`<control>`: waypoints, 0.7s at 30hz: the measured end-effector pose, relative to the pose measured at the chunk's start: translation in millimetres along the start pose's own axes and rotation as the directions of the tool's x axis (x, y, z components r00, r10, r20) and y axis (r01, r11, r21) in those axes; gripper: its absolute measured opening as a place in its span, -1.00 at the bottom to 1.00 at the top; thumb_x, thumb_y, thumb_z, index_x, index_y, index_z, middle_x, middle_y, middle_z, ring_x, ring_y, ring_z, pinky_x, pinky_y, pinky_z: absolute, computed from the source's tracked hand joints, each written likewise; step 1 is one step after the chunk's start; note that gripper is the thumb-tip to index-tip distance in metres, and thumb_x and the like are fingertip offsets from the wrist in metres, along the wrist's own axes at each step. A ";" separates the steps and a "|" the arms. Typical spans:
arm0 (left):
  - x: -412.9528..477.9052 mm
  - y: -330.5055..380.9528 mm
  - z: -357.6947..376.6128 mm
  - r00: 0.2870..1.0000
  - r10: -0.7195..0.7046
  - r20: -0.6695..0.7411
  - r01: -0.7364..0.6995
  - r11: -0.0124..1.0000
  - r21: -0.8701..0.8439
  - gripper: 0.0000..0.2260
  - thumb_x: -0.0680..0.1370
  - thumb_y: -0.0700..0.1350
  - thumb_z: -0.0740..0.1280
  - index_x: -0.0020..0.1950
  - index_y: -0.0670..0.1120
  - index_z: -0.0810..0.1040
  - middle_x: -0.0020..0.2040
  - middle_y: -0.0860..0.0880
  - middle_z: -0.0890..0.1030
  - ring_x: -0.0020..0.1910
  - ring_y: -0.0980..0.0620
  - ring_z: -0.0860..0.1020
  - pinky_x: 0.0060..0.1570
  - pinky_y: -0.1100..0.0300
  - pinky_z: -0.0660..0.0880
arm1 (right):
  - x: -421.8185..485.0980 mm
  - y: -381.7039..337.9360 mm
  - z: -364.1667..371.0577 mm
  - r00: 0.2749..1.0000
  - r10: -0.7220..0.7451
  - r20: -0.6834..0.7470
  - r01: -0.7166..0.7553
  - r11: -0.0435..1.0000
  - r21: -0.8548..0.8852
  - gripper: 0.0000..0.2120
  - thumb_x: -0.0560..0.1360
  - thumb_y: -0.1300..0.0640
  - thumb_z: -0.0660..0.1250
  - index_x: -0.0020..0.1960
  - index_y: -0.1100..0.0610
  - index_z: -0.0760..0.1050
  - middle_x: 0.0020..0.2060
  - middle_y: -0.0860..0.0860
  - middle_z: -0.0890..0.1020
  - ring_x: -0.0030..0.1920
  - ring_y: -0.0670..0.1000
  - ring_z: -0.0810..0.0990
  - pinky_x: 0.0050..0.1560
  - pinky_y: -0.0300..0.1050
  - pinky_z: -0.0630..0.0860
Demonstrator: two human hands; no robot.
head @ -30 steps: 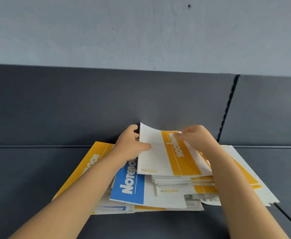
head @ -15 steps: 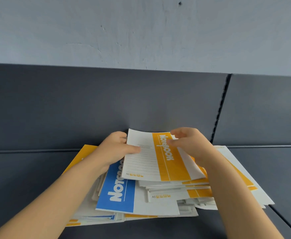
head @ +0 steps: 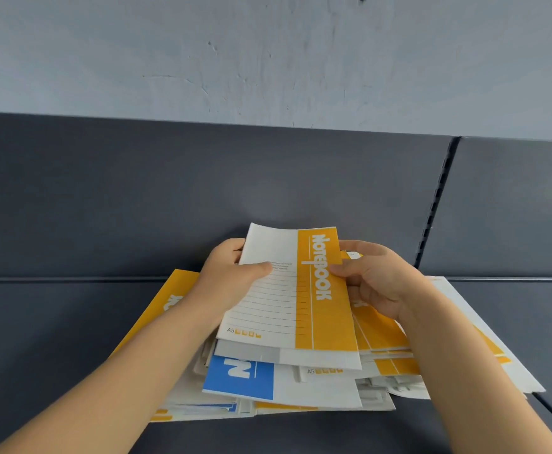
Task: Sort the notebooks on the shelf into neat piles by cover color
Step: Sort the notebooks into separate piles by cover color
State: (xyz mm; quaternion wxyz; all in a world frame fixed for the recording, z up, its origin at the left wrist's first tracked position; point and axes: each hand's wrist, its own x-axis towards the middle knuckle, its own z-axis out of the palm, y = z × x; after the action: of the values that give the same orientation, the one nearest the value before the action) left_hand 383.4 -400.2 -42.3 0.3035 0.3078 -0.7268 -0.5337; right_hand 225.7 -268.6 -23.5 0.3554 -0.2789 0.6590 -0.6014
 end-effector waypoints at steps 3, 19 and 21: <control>-1.7 0.3 1.3 1.000 -0.020 -0.011 0.019 0.997 -0.075 -0.70 0.50 -0.23 0.43 0.21 -0.08 0.52 0.06 -0.01 0.66 0.01 0.01 0.65 -0.06 0.09 0.60 | -0.7 -1.9 -2.8 0.996 -0.045 -0.075 0.046 0.999 0.008 -0.79 0.50 0.34 0.33 0.07 0.11 0.50 -0.14 0.13 0.71 -0.20 0.09 0.72 -0.32 -0.06 0.65; -8.0 7.1 6.2 0.999 -0.002 -0.046 -0.003 0.996 -0.091 -0.84 0.61 -0.17 0.27 0.18 -0.12 0.42 0.04 -0.01 0.64 -0.06 0.11 0.61 -0.33 0.32 0.50 | 5.7 3.9 -4.0 0.867 -0.330 -0.374 0.078 0.830 -0.553 -0.50 0.52 -0.07 0.32 0.38 0.15 0.40 0.28 0.06 0.52 0.24 0.10 0.51 0.22 0.01 0.45; -8.5 6.9 5.7 0.999 -0.008 -0.050 0.003 0.995 -0.098 -0.84 0.63 -0.16 0.24 0.21 -0.07 0.41 0.05 0.00 0.64 -0.07 0.11 0.61 -0.41 0.36 0.49 | 4.8 3.7 0.8 0.900 -0.315 -0.299 0.046 0.754 -0.655 -0.50 0.52 -0.14 0.28 0.36 0.12 0.43 0.25 0.04 0.55 0.19 0.09 0.53 0.12 -0.01 0.47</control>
State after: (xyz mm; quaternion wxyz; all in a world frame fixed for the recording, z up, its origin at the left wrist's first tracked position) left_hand 383.5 -388.6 -37.9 0.3348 0.3079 -0.6910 -0.5618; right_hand 223.8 -272.4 -27.9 0.0402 -0.3196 0.8486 -0.4196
